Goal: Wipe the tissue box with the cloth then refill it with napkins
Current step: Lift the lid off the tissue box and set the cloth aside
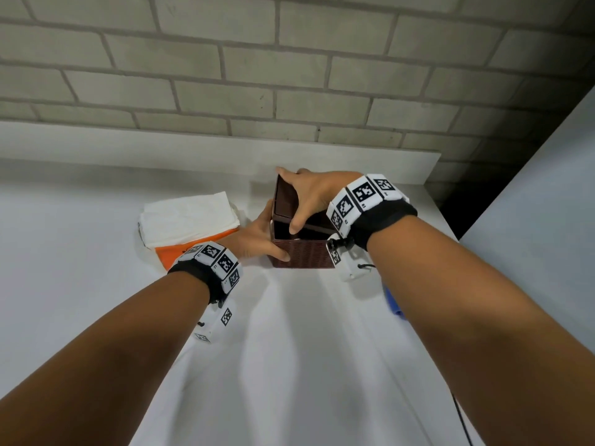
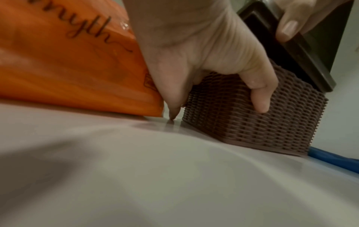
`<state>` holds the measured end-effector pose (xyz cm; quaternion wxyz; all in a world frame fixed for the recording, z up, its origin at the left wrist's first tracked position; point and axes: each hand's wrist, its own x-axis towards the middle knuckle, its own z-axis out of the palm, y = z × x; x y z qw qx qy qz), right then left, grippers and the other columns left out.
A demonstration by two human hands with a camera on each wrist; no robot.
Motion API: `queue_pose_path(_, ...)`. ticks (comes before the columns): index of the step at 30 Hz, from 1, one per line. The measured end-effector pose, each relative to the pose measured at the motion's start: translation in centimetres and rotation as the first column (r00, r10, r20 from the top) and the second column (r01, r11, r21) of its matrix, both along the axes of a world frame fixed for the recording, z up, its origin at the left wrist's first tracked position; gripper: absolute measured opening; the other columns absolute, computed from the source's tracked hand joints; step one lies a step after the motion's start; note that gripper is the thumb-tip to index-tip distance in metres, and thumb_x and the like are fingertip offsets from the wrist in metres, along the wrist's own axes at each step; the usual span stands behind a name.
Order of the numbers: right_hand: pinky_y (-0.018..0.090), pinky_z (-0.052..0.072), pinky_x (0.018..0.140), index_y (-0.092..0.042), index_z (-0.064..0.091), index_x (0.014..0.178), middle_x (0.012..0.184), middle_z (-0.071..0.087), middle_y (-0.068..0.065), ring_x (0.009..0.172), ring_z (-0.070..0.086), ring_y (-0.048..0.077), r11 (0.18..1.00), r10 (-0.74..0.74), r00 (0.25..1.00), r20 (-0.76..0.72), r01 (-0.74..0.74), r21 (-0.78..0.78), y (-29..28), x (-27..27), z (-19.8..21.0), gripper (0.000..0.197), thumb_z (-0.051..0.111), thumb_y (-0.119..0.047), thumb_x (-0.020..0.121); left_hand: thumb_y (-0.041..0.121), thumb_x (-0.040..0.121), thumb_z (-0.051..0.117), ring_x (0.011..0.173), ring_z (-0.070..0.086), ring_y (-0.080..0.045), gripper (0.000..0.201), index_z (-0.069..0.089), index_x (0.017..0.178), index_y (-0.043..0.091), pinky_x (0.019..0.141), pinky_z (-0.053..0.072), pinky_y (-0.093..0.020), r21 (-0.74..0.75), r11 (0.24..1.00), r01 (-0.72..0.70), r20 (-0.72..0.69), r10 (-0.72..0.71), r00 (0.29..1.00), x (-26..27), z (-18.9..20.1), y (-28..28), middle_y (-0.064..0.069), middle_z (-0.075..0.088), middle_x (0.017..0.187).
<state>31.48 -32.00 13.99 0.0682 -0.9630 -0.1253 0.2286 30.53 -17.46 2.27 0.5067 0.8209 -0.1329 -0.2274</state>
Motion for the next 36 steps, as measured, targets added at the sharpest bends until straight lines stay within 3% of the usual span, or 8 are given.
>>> queue_pose_path(4,0.049,0.043,0.104,-0.049,-0.019,0.144,0.145,0.024,0.02,0.13,0.038,0.039,0.993,-0.033,0.998,0.047,0.027,0.113,-0.7,-0.8,-0.1,0.131,0.084,-0.032,0.065,-0.007,0.07,0.075,0.122,0.043,-0.013,0.118,-0.005,0.152,0.022,0.082,0.044,-0.012,0.043,0.999,0.023,0.017,-0.024,1.0,0.3,-0.1,0.1,0.003,0.042,0.133)
queue_pose_path(10,0.031,0.04,0.1,-0.048,0.013,0.144,0.145,0.02,0.018,0.128,0.04,0.041,0.885,-0.14,0.97,0.2,0.032,0.464,-2.4,-2.8,3.1,0.103,0.081,-0.032,0.068,-0.006,0.07,0.076,0.128,0.044,-0.019,0.123,-0.011,0.15,0.028,0.094,0.041,-0.028,0.036,0.999,0.034,0.02,-0.035,0.999,0.4,-0.1,0.1,-0.004,0.042,0.14)
queue_pose_path(15,0.027,0.041,0.099,-0.036,0.03,0.128,0.132,0.039,0.005,0.122,0.047,0.021,0.578,-0.368,0.905,0.213,0.043,0.815,-4.8,-6.7,3.5,0.079,0.082,-0.032,0.069,-0.004,0.067,0.08,0.135,0.035,-0.015,0.131,-0.016,0.15,0.026,0.101,0.037,-0.027,0.042,0.999,0.027,0.027,-0.028,0.999,0.1,-0.2,0.3,0.002,0.033,0.148)
queue_pose_path(19,0.045,0.05,0.099,-0.045,0.035,0.105,0.116,0.044,-0.007,0.123,0.051,0.026,0.237,-0.455,0.89,0.004,0.116,0.965,-6.6,-10.4,1.9,0.069,0.086,-0.03,0.061,0.011,0.059,0.088,0.146,0.019,-0.023,0.142,-0.022,0.149,0.016,0.117,0.023,-0.034,0.166,0.986,0.035,0.081,-0.049,0.996,-0.4,-0.1,1.3,-0.007,0.015,0.159)
queue_pose_path(24,0.041,0.048,0.101,-0.04,0.036,0.107,0.107,0.055,-0.006,0.103,0.06,0.015,0.14,-0.463,0.883,-0.075,0.156,0.978,-7.3,-14.5,-1.1,0.072,0.085,-0.018,0.06,0.013,0.072,0.08,0.148,0.01,-0.025,0.128,-0.024,0.147,0.011,0.119,0.023,-0.042,0.194,0.981,-0.003,0.073,-0.011,0.997,-0.8,-0.1,2.3,-0.014,0.001,0.16)
queue_pose_path(26,0.036,0.051,0.098,-0.04,0.037,0.107,0.107,0.057,-0.005,0.098,0.062,0.012,0.12,-0.456,0.88,-0.131,0.206,0.971,-7.2,-15.8,-2.3,0.079,0.089,-0.024,0.05,0.013,0.079,0.075,0.148,0.009,-0.025,0.118,-0.021,0.148,0.01,0.119,0.022,-0.04,0.155,0.988,-0.021,0.067,0.011,0.998,-1.2,-0.2,2.6,-0.015,0.002,0.16)
queue_pose_path(32,0.041,0.045,0.106,-0.021,0.031,0.128,0.112,0.059,0.007,0.107,0.06,0.02,0.084,-0.479,0.823,-0.304,0.388,0.918,-5.8,-18.3,-6.1,0.072,0.07,0.011,0.076,0.006,0.089,0.061,0.147,0.017,-0.027,0.092,-0.007,0.151,0.007,0.118,0.023,-0.038,0.152,0.981,-0.119,0.126,0.1,0.987,-3.1,0.2,3.1,-0.014,0.012,0.16)
queue_pose_path(36,0.044,0.044,0.107,-0.016,0.029,0.134,0.125,0.057,0.017,0.118,0.058,0.029,0.032,-0.515,0.755,-0.406,0.49,0.871,-5.7,-18.7,-8.5,0.078,0.071,0.013,0.074,0.007,0.09,0.056,0.129,0.047,-0.028,0.049,0.044,0.138,0.004,0.104,0.039,-0.032,0.232,0.943,-0.241,0.262,0.178,0.949,-6.1,2.1,4.9,-0.012,0.051,0.14)
